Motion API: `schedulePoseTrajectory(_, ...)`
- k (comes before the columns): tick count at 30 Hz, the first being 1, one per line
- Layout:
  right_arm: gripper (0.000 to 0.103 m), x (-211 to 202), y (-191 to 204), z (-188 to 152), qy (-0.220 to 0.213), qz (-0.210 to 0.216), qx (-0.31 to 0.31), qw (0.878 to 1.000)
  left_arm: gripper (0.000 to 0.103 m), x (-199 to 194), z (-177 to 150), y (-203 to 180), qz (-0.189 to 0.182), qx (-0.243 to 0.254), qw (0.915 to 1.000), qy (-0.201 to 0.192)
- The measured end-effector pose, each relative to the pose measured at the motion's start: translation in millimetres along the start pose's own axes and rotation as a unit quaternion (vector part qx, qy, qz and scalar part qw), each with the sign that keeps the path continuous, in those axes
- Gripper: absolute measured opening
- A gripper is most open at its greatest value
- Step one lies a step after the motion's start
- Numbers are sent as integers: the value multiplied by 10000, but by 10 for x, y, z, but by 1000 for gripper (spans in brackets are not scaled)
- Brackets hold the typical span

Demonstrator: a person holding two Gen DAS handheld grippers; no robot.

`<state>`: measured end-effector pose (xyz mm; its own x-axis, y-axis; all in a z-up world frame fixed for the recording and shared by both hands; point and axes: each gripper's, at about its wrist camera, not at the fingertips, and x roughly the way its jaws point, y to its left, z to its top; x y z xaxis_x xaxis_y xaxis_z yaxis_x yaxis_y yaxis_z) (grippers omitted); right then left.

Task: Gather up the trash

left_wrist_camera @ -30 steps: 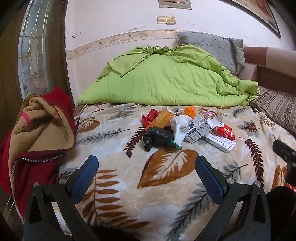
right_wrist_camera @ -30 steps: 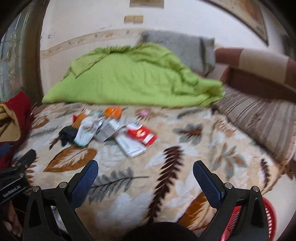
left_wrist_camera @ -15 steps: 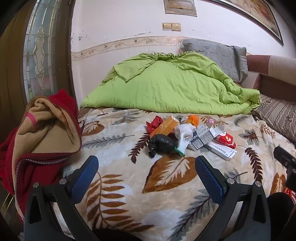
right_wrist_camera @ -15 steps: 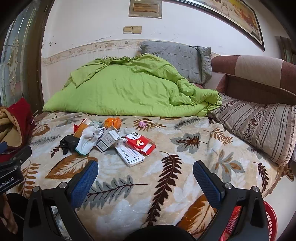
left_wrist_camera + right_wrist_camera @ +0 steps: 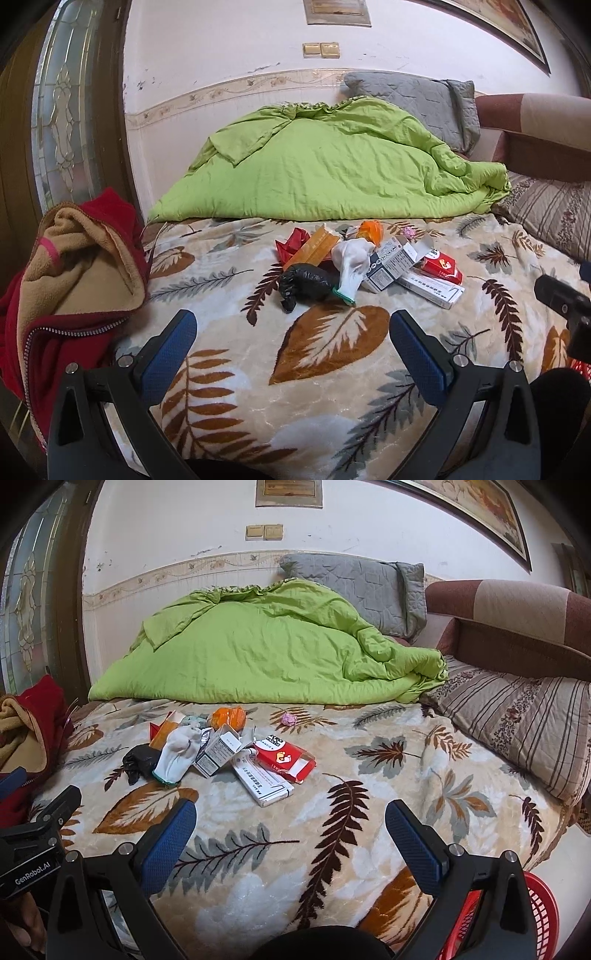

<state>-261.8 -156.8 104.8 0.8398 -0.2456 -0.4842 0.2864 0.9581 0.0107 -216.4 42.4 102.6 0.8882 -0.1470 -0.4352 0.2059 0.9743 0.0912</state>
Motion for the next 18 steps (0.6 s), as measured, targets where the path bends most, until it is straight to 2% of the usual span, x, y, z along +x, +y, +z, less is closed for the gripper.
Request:
schedulePoseTrajectory(7,103,20,16,14,53,133,48,9999,103,22,17,74,-57,-253,9997,5)
schedulePoseTrajectory(16,103,-13,6,21,13,192,70,9998,103,75,16,34,-118,-200,9997,88)
schedulePoseTrajectory(18,103,15,16,16,68,195,47,9998,103,114,23,44,-190,-240,9993,203)
